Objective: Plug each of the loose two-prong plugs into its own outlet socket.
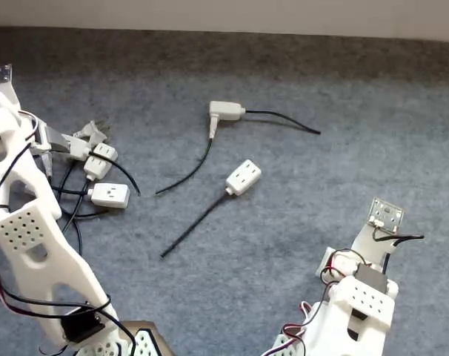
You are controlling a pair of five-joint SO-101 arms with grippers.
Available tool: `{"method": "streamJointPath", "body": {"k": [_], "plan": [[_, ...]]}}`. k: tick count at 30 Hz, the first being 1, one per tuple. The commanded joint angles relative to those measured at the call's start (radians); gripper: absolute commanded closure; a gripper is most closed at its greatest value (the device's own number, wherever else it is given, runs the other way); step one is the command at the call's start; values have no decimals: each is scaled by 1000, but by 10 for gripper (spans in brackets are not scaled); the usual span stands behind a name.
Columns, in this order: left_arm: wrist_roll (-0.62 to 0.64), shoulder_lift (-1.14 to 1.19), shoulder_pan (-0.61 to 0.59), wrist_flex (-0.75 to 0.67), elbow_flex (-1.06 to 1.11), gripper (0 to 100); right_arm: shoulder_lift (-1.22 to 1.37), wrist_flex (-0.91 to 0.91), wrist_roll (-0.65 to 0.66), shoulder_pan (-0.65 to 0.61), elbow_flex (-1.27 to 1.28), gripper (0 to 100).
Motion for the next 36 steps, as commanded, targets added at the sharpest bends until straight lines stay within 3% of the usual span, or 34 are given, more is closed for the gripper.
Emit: {"method": "streamJointPath", "body": {"k": [1,18,26,36], "plan": [[3,8,-12,-15,-4,713,-4,-22,11,-10,-2,991],[-5,5,-84,0,-7,713,-4,-22,11,-10,-2,991],[-2,13,-81,221,-291,713,-4,-22,11,-10,-2,991],[2,18,-71,230,-360,713,-4,-22,11,-10,-2,991]]}}
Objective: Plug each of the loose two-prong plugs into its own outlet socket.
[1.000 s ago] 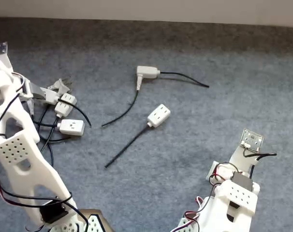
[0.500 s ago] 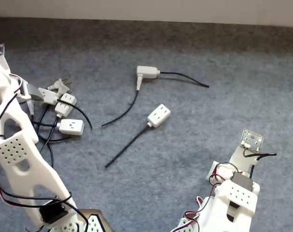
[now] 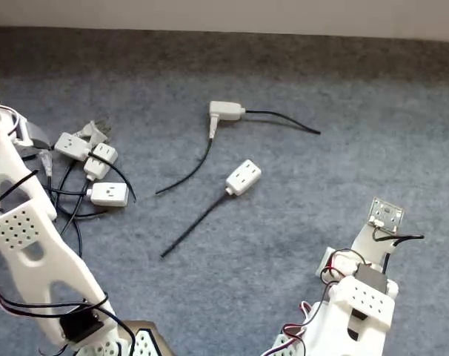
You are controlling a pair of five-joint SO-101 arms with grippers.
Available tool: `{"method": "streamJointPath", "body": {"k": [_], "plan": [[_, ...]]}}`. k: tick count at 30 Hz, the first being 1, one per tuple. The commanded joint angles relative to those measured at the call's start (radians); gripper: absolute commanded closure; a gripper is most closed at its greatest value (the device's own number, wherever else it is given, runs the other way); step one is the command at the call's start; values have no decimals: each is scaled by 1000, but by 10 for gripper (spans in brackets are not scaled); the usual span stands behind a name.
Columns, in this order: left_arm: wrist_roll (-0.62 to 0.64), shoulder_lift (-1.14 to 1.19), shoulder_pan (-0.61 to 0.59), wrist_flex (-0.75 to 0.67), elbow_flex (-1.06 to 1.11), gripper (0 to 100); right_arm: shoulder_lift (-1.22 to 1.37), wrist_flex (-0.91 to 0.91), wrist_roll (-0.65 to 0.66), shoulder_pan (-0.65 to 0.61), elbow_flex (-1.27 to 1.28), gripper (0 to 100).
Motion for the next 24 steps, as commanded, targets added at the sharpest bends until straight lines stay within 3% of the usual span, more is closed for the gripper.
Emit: {"method": "streamJointPath", "body": {"k": [1,9,14,24], "plan": [[3,-13,4,11,-12,713,-4,-22,11,-10,-2,991],[5,-15,68,8,74,716,-4,-22,11,-10,-2,991],[5,-15,94,6,74,804,-4,-22,11,-10,-2,991],[2,113,54,-86,70,829,-4,-22,11,-10,-2,991]]}}
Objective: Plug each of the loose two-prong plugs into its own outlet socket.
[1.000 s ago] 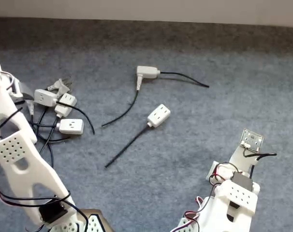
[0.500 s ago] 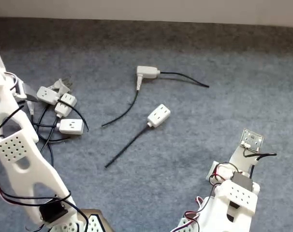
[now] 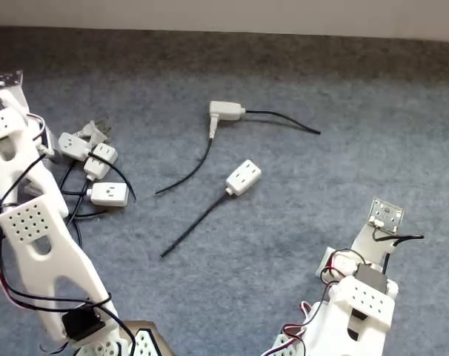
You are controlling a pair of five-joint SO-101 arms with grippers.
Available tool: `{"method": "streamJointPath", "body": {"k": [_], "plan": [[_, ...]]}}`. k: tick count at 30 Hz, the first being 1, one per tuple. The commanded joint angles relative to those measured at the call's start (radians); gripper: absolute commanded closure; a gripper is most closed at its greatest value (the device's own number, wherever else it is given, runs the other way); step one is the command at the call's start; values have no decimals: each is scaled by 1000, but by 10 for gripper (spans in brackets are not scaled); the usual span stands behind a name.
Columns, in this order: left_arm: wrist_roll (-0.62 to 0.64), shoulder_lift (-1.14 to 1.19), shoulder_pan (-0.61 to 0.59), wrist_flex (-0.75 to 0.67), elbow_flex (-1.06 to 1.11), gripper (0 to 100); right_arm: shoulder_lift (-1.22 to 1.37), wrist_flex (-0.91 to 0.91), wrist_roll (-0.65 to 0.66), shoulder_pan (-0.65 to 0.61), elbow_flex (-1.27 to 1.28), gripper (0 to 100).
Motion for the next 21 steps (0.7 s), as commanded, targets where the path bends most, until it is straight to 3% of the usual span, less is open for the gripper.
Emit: {"method": "streamJointPath", "body": {"k": [1,21], "plan": [[3,27,-15,-41,-12,829,-4,-22,11,-10,-2,991],[9,51,1,-120,-4,836,-4,-22,11,-10,-2,991]]}}
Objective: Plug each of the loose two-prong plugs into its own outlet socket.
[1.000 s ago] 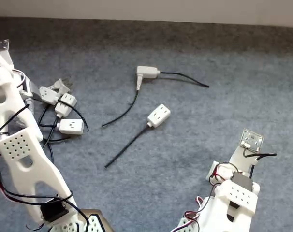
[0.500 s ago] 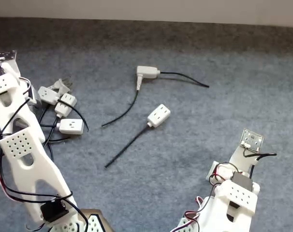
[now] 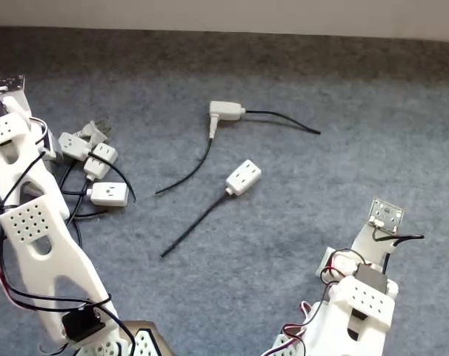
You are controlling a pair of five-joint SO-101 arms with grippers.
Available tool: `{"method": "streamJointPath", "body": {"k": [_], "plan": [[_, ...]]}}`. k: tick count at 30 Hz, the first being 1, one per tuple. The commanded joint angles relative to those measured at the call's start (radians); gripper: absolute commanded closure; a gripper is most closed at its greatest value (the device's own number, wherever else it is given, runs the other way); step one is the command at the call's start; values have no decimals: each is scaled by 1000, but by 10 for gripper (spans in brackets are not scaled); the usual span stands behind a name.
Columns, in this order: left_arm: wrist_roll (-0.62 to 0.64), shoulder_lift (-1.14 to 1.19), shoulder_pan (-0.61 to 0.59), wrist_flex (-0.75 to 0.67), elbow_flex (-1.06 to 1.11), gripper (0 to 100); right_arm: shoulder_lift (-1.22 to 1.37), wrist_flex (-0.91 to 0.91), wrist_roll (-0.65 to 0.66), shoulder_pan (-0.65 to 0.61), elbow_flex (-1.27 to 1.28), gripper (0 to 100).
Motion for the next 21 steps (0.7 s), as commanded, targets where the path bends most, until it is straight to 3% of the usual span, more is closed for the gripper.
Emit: {"method": "streamJointPath", "body": {"k": [1,6,15,21], "plan": [[8,-1,10,-43,-2,850,-4,-22,11,-10,-2,991],[6,51,27,-38,-7,1000,-4,-22,11,-10,-2,991],[3,79,28,-31,-38,994,-4,-22,11,-8,-2,991],[2,-25,30,127,-257,994,-4,-22,11,-8,-2,991]]}}
